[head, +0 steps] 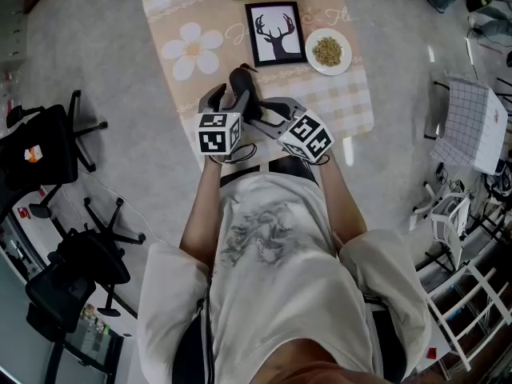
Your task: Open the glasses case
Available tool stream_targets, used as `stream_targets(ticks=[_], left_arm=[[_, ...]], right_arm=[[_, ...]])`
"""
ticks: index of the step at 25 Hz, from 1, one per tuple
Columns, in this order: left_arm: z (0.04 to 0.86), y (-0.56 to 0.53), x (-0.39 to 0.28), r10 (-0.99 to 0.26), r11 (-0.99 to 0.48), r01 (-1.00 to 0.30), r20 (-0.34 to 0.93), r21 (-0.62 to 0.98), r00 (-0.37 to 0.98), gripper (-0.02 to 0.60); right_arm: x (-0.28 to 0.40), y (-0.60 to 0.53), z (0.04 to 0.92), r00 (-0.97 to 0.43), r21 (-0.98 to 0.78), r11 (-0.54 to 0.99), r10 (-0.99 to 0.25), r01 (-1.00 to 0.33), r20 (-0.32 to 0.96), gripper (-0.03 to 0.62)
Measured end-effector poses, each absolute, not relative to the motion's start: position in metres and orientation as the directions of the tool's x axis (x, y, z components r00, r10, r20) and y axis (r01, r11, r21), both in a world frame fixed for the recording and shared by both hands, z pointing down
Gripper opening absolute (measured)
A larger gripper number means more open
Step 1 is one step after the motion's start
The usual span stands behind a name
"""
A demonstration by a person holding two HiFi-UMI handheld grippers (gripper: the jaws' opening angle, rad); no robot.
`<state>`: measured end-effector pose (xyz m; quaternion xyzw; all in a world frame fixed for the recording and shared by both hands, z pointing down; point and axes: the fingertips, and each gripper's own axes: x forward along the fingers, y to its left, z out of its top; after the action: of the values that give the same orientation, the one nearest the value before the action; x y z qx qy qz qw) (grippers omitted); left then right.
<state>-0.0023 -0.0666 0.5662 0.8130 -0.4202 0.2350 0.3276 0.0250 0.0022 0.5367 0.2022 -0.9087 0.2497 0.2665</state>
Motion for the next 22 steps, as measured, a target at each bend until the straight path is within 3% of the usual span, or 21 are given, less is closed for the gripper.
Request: stream_targets(ticks=[9,16,17,19,22], left_arm=[[0.564,-0.066,-0.005,-0.536,-0.432,-0.84,0.656,0.328,0.532,0.239],[0.565,-0.065,-0.007,-0.54,-0.43,-0.84,0.651,0.332,0.534,0.239],[0.564,-0.065,-0.008,-0.541,-0.429,-0.84,0.65,0.333,0.534,0.239],[0.564,-0.065,-0.009,-0.542,-0.426,-0.84,0.65,0.335,0.533,0.239],[0.564,-0.065,-0.012,-0.544,-0.425,-0.841,0.648,0.335,0.533,0.239]], right_arm=[[0.037,0.032,0.551,-0.628,-0.108,0.867,-0.262,-0.487,0.732,0.195],[0.029,0.023,0.558,-0.608,-0.092,0.827,-0.328,-0.555,0.723,0.195],[0.029,0.02,0.557,-0.611,-0.097,0.817,-0.34,-0.568,0.715,0.189],[0.027,0.017,0.558,-0.625,-0.126,0.806,-0.339,-0.579,0.704,0.118],[0.022,0.02,0.557,-0.652,-0.173,0.795,-0.328,-0.581,0.684,0.085]])
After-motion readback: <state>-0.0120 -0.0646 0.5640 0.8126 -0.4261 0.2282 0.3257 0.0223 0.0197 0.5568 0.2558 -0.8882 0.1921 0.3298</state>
